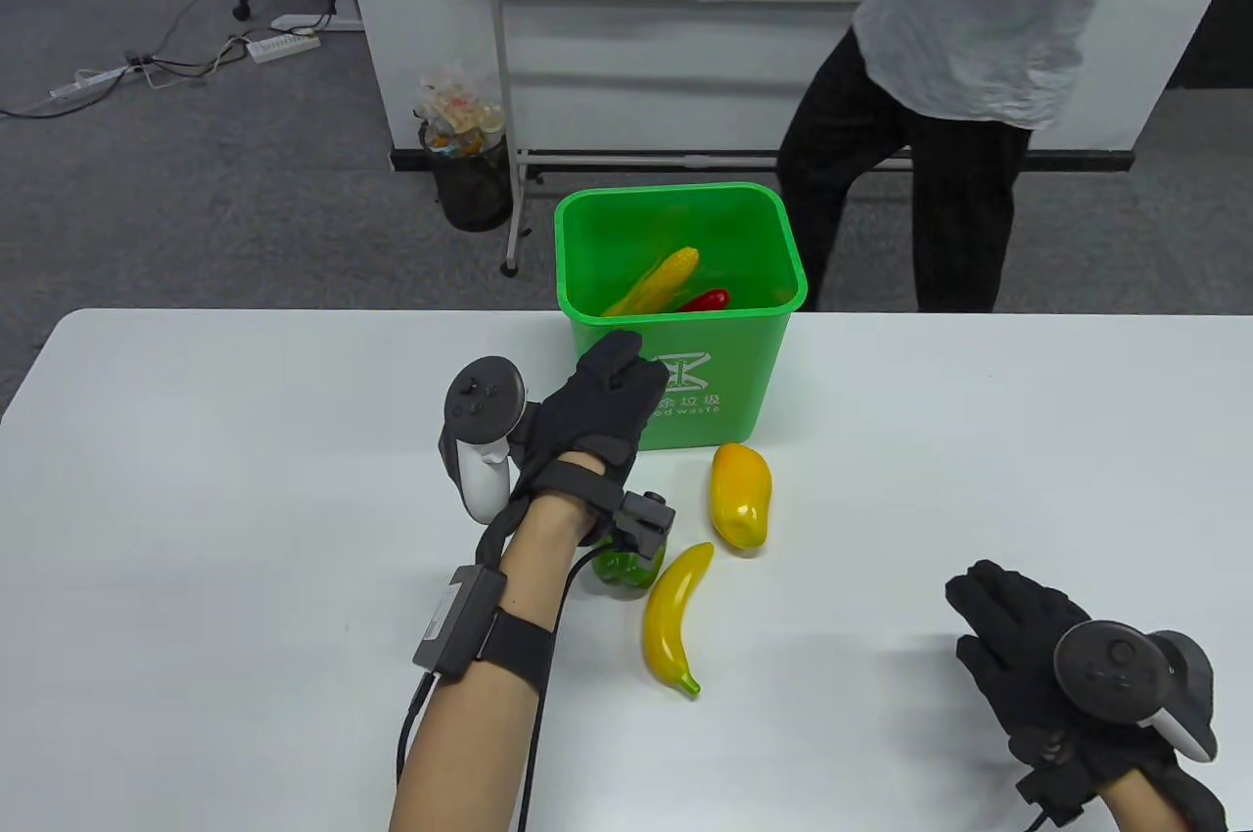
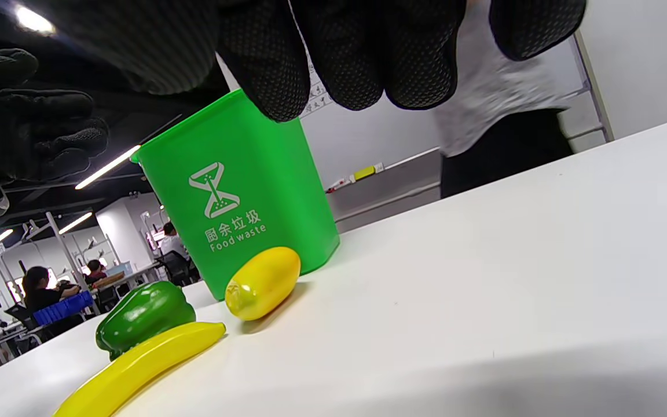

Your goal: Toss fruit and vegetables into food waste bin

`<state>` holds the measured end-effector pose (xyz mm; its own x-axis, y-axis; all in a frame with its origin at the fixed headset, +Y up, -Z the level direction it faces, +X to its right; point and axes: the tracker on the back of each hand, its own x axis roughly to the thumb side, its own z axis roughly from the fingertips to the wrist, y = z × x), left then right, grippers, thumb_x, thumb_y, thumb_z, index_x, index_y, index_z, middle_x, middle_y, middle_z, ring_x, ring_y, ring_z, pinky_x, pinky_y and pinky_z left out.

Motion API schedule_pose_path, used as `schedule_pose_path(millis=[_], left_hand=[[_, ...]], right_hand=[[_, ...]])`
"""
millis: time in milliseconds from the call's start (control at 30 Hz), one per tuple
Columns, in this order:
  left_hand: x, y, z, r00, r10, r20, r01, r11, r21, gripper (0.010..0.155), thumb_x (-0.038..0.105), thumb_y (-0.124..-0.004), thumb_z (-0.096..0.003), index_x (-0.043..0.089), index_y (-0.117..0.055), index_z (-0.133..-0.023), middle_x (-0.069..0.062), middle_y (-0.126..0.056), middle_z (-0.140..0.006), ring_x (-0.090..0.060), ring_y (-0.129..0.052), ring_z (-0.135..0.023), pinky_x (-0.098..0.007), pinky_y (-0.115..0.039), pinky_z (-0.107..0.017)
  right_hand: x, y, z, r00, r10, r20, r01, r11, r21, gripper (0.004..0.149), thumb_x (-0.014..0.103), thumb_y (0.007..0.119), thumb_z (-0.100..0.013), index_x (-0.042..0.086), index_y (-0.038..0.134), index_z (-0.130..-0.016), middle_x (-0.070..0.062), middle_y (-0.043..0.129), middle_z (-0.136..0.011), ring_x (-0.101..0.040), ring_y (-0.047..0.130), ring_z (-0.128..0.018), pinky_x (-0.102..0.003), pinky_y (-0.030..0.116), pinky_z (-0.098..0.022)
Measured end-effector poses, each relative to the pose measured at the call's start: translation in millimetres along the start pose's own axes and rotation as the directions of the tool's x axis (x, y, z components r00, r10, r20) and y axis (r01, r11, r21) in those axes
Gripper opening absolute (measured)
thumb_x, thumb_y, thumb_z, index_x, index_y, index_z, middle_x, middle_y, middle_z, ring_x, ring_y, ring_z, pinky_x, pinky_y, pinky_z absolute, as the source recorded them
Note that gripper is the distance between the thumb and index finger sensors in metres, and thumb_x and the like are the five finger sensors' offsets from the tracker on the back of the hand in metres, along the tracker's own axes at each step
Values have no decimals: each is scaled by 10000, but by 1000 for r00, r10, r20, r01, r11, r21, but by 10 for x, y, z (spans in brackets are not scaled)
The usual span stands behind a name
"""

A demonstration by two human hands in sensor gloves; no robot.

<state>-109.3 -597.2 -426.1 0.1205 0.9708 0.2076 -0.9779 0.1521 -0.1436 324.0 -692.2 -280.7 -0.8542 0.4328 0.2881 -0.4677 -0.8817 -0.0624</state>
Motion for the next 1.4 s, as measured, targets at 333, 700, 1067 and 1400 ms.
schedule_pose_path(millis=[333, 700, 1067, 1400], left_hand=[[-51, -227, 195, 743, -614, 267, 662, 731, -163, 581, 443, -859, -423, 219, -736, -945, -195, -644, -1067, -514, -696, -945, -685, -573, -673], [-1111, -732, 114, 133, -891, 435, 908, -67, -414, 1091, 469, -1020, -296, 494, -168, -977, -115, -76, -1140, -510, -212, -1078, -721, -289, -730], [-1338, -756, 60, 171, -872, 460, 923, -21, -383, 955, 357, -1048, -309, 429, -388, -996, -125, -301, -1146, -478, -515, -1039, -658, -493, -717], [-1189, -325, 327, 325, -889, 323, 903, 190, -384, 908, 499, -939, -352, 273, -410, -1054, -303, -409, -1106, -553, -691, -931, -666, -635, -651]], right_hand=[[66, 1, 5, 1000, -13, 18, 13, 1000, 6, 647, 439, 734, -434, 155, 672, -1013, -144, 612, -1087, -454, 673, -1012, -714, 495, -709], [35, 36, -11, 1000, -19, 6, 19, 999, 37, 648, 436, 735, -434, 152, 672, -1013, -150, 611, -1086, -455, 672, -1013, -713, 496, -709], [38, 82, -27, 1000, -7, 2, 6, 998, 70, 647, 437, 734, -435, 151, 674, -1012, -151, 614, -1083, -457, 675, -1009, -711, 500, -706], [47, 84, -23, 1000, -2, 9, 1, 997, 78, 645, 437, 734, -435, 152, 676, -1010, -149, 617, -1082, -458, 677, -1007, -710, 501, -706]])
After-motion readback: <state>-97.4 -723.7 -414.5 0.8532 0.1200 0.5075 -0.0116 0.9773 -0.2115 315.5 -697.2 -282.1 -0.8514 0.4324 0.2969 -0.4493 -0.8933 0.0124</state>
